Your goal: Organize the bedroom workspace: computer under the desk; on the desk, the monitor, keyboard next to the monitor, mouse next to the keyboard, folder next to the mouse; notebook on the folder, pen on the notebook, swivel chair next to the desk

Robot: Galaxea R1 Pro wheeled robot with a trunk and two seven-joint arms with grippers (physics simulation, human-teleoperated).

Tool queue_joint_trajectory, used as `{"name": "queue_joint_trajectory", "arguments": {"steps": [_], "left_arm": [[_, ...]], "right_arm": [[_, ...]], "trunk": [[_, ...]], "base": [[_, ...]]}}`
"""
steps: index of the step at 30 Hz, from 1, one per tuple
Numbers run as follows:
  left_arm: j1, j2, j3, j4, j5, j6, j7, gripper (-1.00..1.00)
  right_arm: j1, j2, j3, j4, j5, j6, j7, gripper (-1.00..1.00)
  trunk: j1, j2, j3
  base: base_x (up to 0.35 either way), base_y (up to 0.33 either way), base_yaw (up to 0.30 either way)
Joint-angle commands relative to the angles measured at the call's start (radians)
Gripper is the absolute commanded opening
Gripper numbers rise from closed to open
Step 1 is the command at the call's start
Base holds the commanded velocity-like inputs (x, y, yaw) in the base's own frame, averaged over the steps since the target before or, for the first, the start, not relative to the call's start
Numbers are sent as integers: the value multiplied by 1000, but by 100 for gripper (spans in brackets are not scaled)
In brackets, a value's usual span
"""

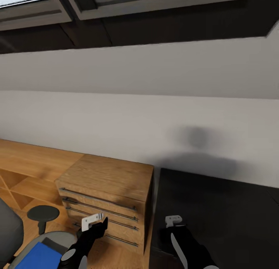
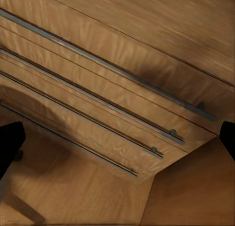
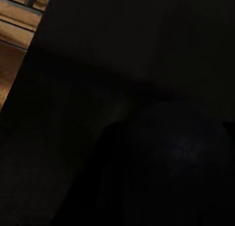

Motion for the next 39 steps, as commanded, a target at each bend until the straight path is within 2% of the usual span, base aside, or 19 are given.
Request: {"name": "queue_joint_trajectory", "arguments": {"steps": [1, 9, 23, 24, 27, 39], "left_arm": [[-1, 0, 0, -1, 11, 5, 4, 100], [-1, 0, 0, -1, 11, 6, 3, 100], [-1, -1, -1, 15, 6, 7, 3, 100], [-1, -1, -1, 15, 6, 7, 3, 100], [-1, -2, -1, 16, 6, 6, 3, 100], [-1, -2, -22, 17, 4, 2, 3, 100]], "right_arm": [[0, 0, 1, 18, -8, 5, 1, -100], [0, 0, 2, 17, -8, 2, 1, -100], [0, -3, 0, 17, -7, 1, 2, -100], [0, -3, 0, 17, -8, 1, 2, 100], [0, -3, 0, 17, -8, 1, 3, 100], [0, -3, -1, 2, -8, 1, 19, 100]], "trunk": [[0, -1, -2], [0, -1, -2], [0, -1, -2], [0, -1, -2], [0, -1, -2], [-46, 83, 36]], "base": [[-225, 201, 0], [-84, 79, 0], [78, 34, 0], [0, 0, 0], [0, 0, 0], [0, 0, 0]]}}
